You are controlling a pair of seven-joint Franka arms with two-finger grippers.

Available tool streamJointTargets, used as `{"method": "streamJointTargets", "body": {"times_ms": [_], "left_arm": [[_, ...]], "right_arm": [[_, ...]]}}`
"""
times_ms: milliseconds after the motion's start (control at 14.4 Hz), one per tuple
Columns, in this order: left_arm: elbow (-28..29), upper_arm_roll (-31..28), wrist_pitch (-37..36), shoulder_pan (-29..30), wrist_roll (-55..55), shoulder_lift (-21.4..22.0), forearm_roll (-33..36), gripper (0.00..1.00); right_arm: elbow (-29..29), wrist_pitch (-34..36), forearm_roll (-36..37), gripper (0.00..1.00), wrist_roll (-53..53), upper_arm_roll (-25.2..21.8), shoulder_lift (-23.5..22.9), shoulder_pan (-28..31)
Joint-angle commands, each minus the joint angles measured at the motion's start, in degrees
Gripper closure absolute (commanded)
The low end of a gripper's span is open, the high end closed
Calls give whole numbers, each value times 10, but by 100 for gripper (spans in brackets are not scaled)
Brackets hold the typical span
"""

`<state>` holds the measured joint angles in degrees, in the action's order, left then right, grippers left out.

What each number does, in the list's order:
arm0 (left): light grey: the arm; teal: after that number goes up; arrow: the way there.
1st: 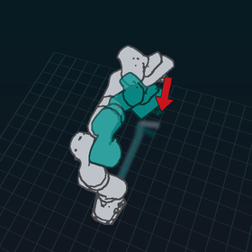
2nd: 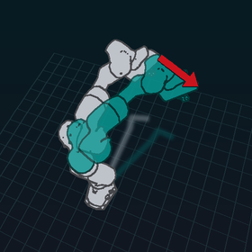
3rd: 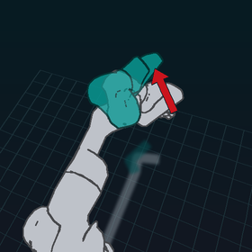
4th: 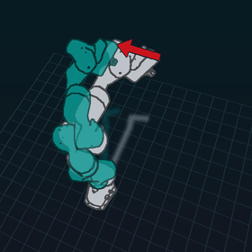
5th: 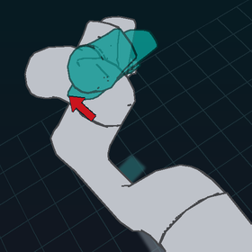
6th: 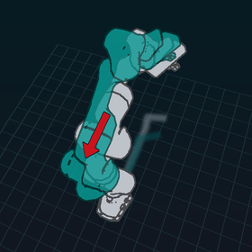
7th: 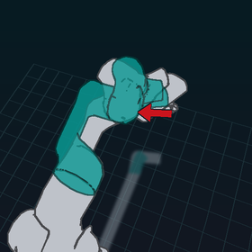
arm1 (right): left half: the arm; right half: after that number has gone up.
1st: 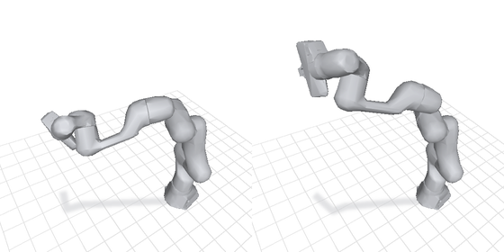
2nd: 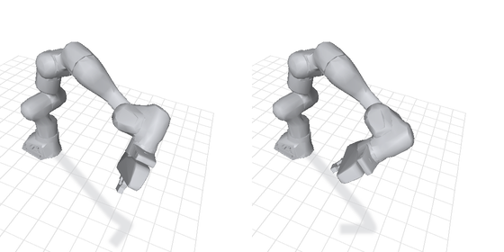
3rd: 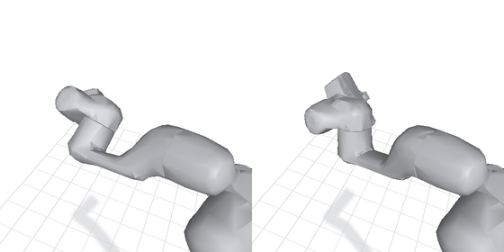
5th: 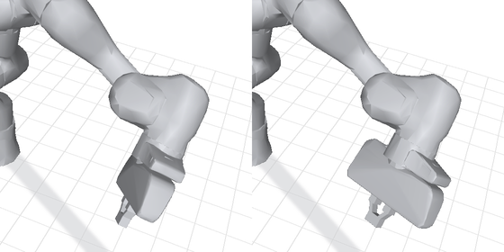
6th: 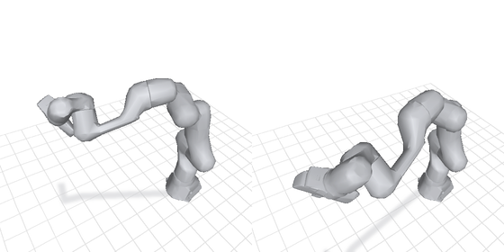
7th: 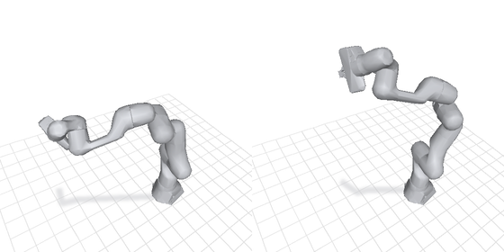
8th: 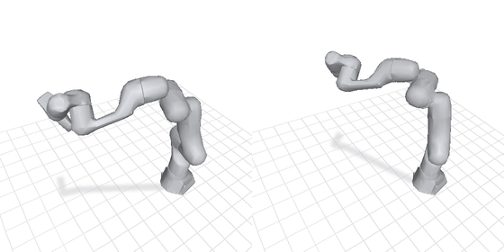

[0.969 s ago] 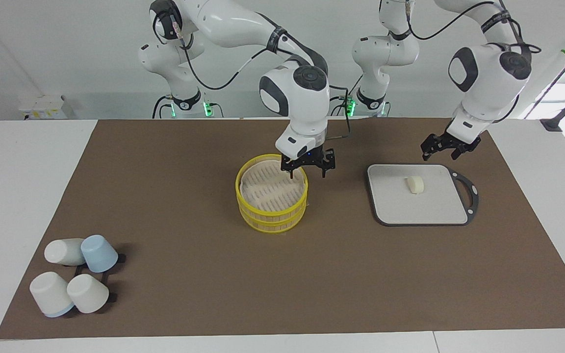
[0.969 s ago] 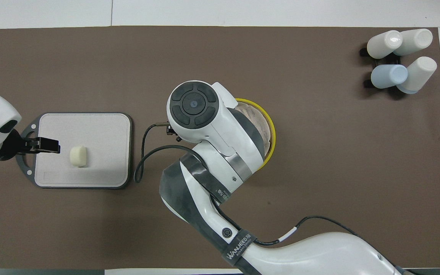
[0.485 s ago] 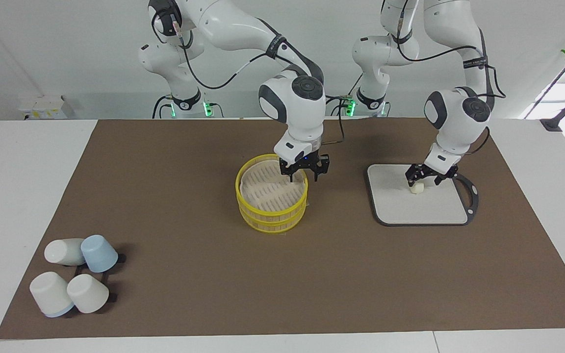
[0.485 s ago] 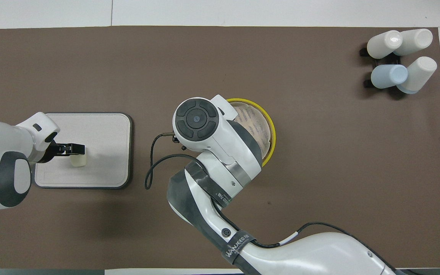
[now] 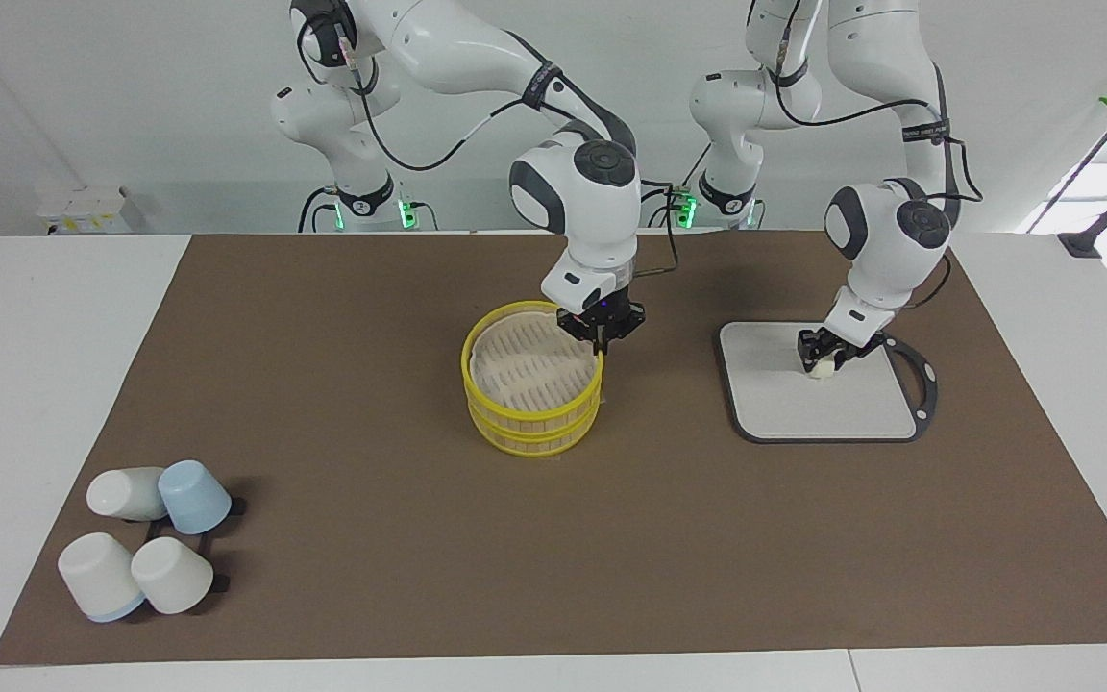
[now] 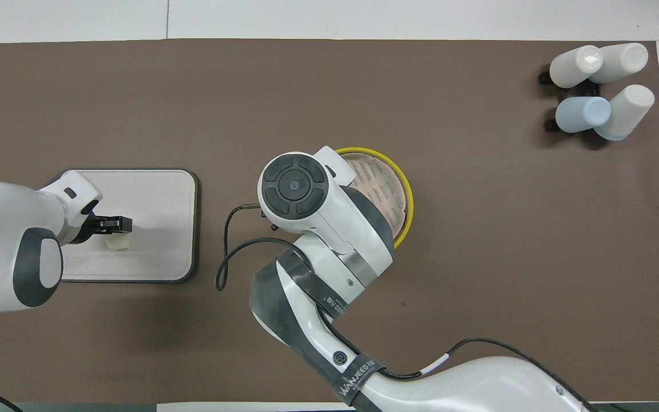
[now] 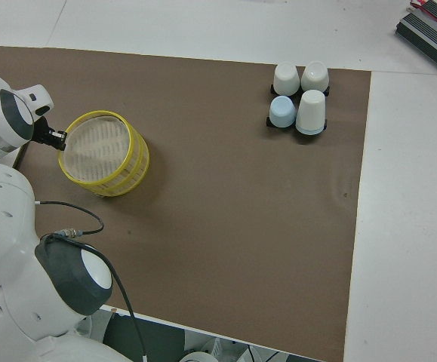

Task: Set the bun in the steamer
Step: 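Set the lid aside with the right gripper while the left gripper carries the bun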

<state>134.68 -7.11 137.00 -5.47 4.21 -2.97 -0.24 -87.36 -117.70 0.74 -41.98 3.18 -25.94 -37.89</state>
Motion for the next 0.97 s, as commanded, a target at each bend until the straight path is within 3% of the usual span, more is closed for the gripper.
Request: {"method": "streamJointTargets", "body": {"times_ms": [0, 138, 346, 554, 762, 900], "left_arm": [[10, -3, -18, -3, -4, 15, 7, 73], [-20, -2, -61, -3, -10, 14, 7, 73], [-166, 3, -226, -19, -53, -2, -12, 73], [-321, 3, -319, -110, -227, -57, -46, 73], [-411, 3, -307, -231, -440, -96, -72, 73], [-394, 3, -218, -315, -518, -102, -73, 73]], "right_arm": [[-7, 20, 3, 100, -1, -1, 15, 2], [53, 88, 8, 100, 8, -4, 9, 11], [92, 191, 7, 100, 110, -7, 35, 66], [90, 306, 7, 100, 181, -7, 95, 135], [84, 384, 7, 100, 300, -8, 136, 220], [77, 414, 8, 100, 383, -8, 158, 288]]}}
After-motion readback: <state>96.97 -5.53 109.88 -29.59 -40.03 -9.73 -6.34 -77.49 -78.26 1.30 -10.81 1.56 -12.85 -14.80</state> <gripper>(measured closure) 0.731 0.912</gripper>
